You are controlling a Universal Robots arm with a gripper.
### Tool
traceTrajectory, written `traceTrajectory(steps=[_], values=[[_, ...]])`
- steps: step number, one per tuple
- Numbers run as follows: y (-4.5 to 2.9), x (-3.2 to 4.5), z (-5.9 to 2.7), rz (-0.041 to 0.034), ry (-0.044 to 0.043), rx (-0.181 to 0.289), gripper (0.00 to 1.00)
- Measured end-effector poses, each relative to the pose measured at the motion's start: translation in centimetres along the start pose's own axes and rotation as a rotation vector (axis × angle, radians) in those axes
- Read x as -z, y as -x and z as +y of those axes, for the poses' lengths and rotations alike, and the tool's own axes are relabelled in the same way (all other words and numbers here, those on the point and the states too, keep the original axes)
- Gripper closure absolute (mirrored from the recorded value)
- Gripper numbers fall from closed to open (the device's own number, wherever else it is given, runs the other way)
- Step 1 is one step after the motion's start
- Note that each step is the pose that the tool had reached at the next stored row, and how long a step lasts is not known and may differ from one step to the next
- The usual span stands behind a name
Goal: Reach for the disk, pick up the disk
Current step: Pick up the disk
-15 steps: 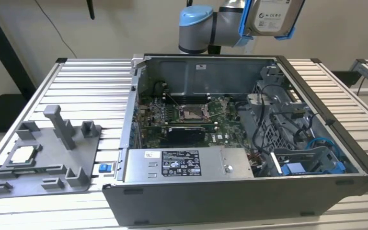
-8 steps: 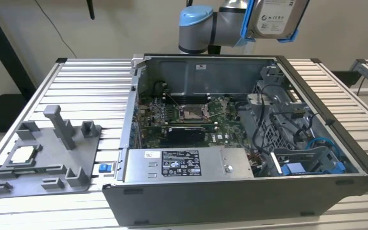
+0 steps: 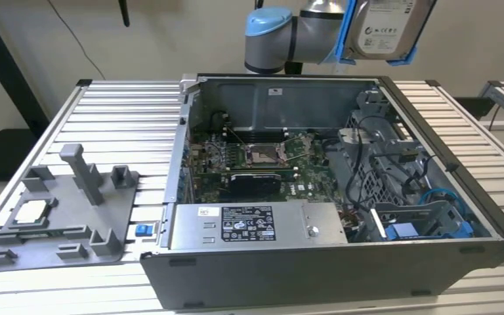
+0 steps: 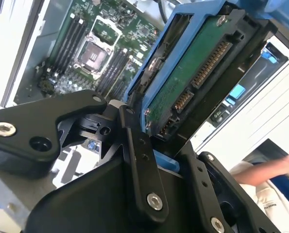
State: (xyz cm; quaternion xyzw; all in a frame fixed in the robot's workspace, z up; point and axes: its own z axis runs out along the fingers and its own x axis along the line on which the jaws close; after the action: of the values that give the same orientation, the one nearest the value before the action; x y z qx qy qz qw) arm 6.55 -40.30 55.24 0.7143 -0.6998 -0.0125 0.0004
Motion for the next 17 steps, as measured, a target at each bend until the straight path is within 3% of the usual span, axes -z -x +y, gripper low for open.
traceTrajectory(steps=[17], values=[[-6.44, 0.07, 0.12, -0.0001, 0.0000, -0.007, 1.00]])
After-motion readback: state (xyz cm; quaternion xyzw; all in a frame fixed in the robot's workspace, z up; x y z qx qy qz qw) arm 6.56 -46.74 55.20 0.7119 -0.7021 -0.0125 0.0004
